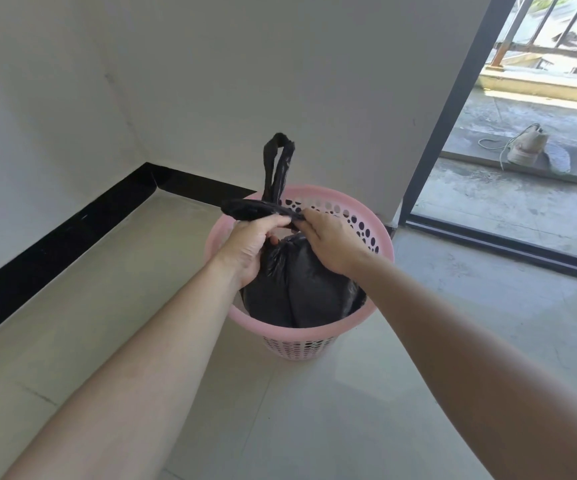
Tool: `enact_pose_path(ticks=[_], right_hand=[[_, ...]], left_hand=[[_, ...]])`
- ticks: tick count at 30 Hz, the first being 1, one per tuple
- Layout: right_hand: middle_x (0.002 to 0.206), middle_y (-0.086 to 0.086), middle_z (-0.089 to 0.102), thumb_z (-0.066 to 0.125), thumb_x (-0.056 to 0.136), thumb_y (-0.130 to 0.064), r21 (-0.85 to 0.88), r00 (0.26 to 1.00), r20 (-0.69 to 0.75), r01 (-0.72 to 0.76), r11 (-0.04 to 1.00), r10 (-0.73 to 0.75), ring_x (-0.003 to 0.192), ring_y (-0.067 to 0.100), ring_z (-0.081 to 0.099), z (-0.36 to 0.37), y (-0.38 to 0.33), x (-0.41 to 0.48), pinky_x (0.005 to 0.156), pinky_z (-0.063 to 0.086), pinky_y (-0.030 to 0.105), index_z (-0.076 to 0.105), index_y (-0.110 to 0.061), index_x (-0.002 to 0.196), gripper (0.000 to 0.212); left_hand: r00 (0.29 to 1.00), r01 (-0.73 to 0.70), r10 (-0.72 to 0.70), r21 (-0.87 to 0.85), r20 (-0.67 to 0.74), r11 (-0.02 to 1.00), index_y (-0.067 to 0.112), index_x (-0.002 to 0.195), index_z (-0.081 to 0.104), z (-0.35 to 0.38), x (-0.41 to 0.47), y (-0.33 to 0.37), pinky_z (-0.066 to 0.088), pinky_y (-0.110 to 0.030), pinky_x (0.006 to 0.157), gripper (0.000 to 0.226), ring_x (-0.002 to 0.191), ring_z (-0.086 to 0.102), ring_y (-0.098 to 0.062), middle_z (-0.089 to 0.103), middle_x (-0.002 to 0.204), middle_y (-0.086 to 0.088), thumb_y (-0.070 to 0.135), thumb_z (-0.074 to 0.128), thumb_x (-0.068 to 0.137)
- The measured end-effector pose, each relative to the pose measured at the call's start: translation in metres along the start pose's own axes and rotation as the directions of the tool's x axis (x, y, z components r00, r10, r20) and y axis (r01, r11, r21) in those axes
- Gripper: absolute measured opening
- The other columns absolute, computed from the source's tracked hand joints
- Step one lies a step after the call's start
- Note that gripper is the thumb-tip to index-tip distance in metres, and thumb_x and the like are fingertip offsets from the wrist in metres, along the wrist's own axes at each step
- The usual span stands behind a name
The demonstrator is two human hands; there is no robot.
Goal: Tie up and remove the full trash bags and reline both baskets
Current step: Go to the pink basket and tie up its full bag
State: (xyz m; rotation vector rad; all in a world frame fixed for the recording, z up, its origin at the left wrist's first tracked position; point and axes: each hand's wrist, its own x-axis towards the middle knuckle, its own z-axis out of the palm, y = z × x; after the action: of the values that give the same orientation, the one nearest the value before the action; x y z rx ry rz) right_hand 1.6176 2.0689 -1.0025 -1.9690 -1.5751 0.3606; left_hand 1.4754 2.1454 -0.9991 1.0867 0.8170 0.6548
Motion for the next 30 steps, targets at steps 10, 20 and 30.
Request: enact_pose_path(ticks=[10,20,30], right_hand=[[0.076,-0.007,0.073,0.065,0.091,-0.048,0.213,0.986,0.115,-0.145,0.966,0.122,0.070,0.006,0.067,-0.013,0.001,-0.003,0.069,0.053,0.025,0.076,-0.024,0.087,0.026],[0.081,0.009,0.074,0.069,0.092,-0.027,0.274,0.999,-0.028,-0.023,0.962,0.032,0.072,0.023,0.067,-0.005,-0.002,-0.007,0.082,0.051,0.033,0.080,-0.016,0.091,0.015],[0.107,-0.003,0.069,0.044,0.065,-0.095,0.648,0.847,0.265,-0.511,0.565,0.461,0.105,0.022,0.067,-0.031,-0.022,0.014,0.092,0.055,0.038,0.066,-0.020,0.102,0.087]], left_hand=[[0.985,0.041,-0.078,-0.229,-0.154,0.972,0.014,0.082,0.059,-0.004,0.010,-0.003,0.038,-0.025,0.057,0.025,0.050,0.036,-0.010,0.049,0.049,0.007,0.032,0.055,0.100],[0.996,0.073,-0.074,0.017,0.044,0.997,0.015,0.090,0.070,-0.006,0.003,-0.001,0.043,-0.016,0.052,0.013,0.052,0.038,-0.005,0.050,0.057,0.010,0.025,0.075,0.085],[0.965,0.108,-0.108,0.016,0.240,0.994,0.008,0.088,0.060,-0.023,-0.004,-0.004,0.031,-0.024,0.064,0.029,0.057,0.031,-0.011,0.036,0.056,0.005,0.034,0.053,0.099]])
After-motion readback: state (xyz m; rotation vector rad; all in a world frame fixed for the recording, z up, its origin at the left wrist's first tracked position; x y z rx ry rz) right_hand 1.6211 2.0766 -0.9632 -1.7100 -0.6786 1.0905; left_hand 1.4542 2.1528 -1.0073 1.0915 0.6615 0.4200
